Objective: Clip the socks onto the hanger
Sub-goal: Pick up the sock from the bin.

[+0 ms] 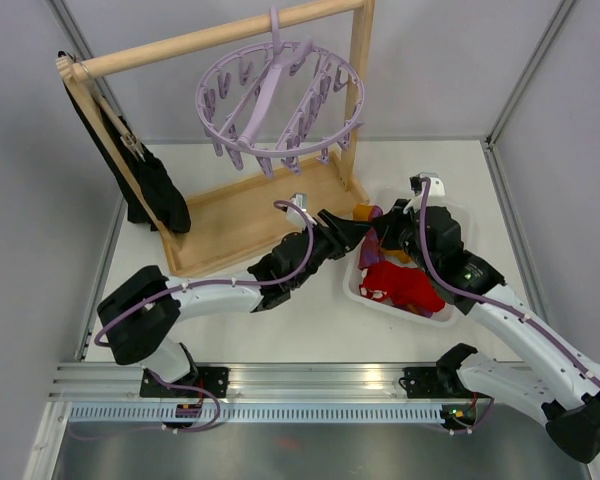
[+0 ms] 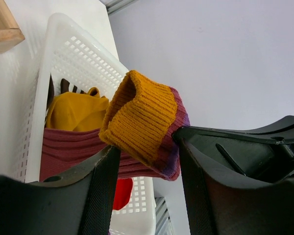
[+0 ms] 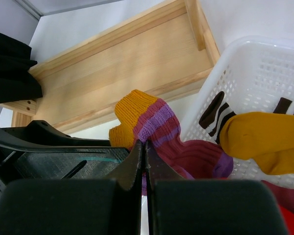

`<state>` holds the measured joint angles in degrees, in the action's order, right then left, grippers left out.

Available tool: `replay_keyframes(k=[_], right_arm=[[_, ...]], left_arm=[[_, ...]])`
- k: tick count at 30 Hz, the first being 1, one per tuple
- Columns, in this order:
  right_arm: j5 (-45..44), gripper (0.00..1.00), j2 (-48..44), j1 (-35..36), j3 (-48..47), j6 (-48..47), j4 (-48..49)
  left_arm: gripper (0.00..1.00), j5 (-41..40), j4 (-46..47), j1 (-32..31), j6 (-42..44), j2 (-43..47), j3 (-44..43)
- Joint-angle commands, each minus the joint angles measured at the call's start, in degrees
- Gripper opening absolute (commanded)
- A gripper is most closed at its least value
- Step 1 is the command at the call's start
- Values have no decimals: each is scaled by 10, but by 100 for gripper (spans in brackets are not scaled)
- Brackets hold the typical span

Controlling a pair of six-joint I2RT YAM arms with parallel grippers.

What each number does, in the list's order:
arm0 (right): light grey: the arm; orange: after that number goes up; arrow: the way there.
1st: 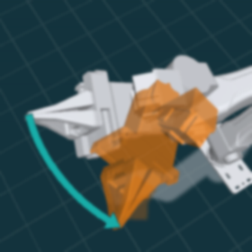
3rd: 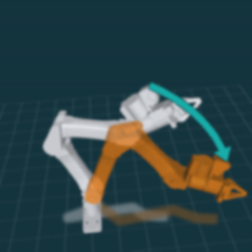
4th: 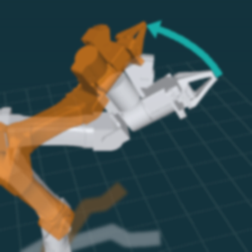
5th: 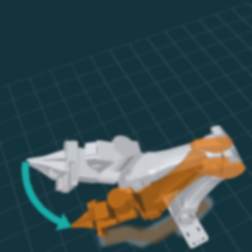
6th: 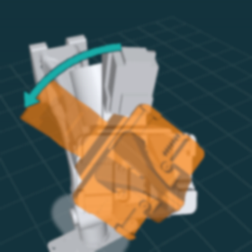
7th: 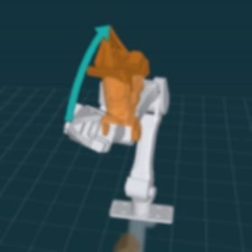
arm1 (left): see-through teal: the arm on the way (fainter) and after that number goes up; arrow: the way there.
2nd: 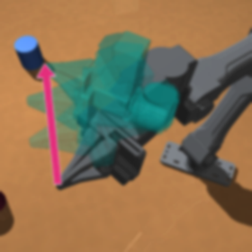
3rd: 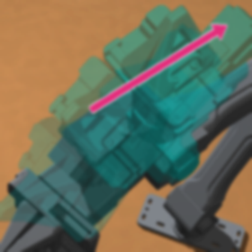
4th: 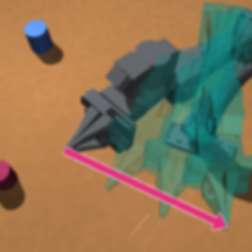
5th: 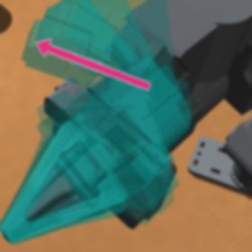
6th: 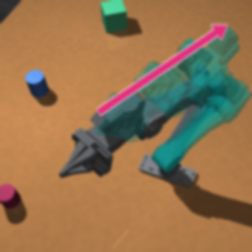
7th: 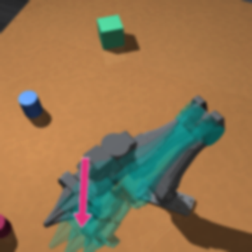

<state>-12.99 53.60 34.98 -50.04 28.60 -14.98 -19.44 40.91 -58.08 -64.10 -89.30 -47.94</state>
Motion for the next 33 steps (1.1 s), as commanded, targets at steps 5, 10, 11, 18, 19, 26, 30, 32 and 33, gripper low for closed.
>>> replay_keyframes(k=[5, 10, 11, 18, 19, 26, 30, 32, 33], right_arm=[[19, 0, -15, -2, 0, -9, -7], [21, 0, -22, -2, 7, -13, -14], [20, 0, -24, -2, 10, -13, -14], [12, 0, -28, -2, 13, -14, -28], [10, 3, -29, -2, 11, -14, -30], [-27, 60, -36, -2, -27, -14, -85], [-59, 69, -23, -2, -77, -16, -122], [-66, 69, -15, -2, -111, -21, -133], [-68, 70, -5, -1, -121, -22, -135]], left_arm=[[52, 16, 49, 3, -29, -13, -24], [44, 19, 53, 4, -29, -10, -22], [42, 19, 55, 4, -28, -9, -20], [2, 29, 57, 4, -10, -5, -16], [2, 29, 57, 4, 0, -2, -13], [2, 51, 29, 6, 106, 63, 2], [2, 103, -51, 6, 191, 115, -23], [2, 112, -128, 6, 234, 141, -49], [2, 113, -162, 6, 247, 168, -57]])
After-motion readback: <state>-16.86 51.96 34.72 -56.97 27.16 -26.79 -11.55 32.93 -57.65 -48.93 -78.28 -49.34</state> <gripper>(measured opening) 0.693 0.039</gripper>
